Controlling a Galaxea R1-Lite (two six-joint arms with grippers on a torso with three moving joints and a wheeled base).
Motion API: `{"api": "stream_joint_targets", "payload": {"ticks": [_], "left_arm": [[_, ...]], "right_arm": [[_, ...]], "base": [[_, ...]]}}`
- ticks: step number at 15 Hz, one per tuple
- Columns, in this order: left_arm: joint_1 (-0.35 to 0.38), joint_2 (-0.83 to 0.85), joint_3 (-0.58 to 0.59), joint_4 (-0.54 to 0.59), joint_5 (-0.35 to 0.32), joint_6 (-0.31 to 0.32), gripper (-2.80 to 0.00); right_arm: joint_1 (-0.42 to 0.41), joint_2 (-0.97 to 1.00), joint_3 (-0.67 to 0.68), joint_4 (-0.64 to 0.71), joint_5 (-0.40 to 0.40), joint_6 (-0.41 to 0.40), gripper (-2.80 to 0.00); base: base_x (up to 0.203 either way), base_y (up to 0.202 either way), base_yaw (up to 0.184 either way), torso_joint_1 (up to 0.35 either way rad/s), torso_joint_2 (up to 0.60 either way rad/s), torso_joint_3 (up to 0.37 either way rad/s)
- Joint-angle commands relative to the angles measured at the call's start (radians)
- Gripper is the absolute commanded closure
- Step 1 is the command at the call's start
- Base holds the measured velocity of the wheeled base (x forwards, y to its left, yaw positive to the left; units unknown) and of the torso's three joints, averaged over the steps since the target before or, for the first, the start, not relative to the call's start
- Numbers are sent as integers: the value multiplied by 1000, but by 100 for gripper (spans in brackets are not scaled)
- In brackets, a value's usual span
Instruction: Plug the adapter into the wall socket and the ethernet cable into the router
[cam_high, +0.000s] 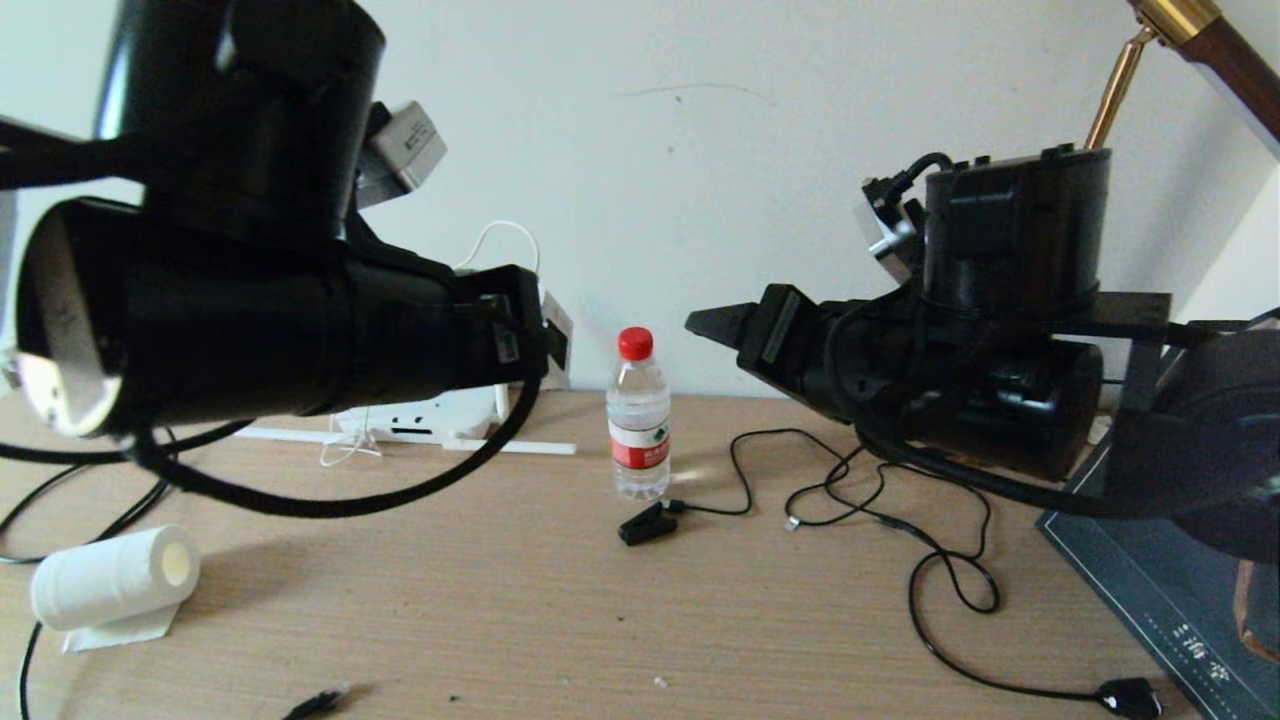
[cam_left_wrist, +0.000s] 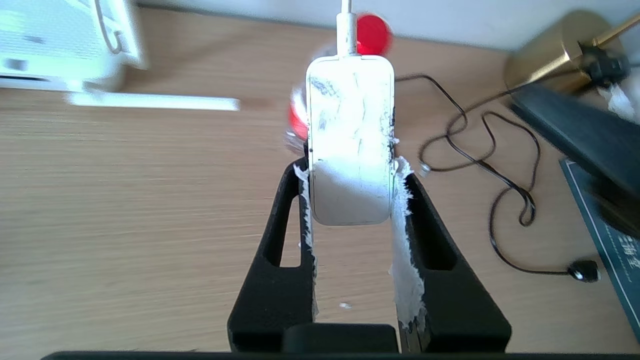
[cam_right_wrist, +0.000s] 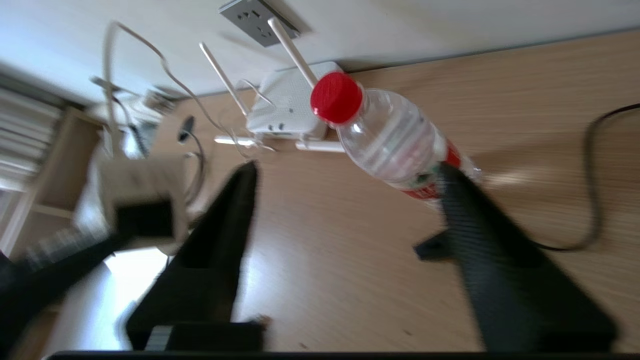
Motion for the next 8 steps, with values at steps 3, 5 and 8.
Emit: {"api": "stream_joint_targets", "payload": {"ticks": [3, 5, 8], "left_arm": [[132, -130, 126, -40, -1, 81, 0], [231, -142, 213, -162, -25, 167, 0], [399, -129, 359, -468, -139, 317, 0]], "right_arm": [[16, -299, 47, 212, -18, -89, 0], [16, -467, 36, 469, -20, -137, 0], [-9, -698, 30, 770, -32, -230, 0]], "base": [[0, 0, 0, 0, 0, 0], [0, 0, 0, 0, 0, 0], [0, 0, 0, 0, 0, 0]]}}
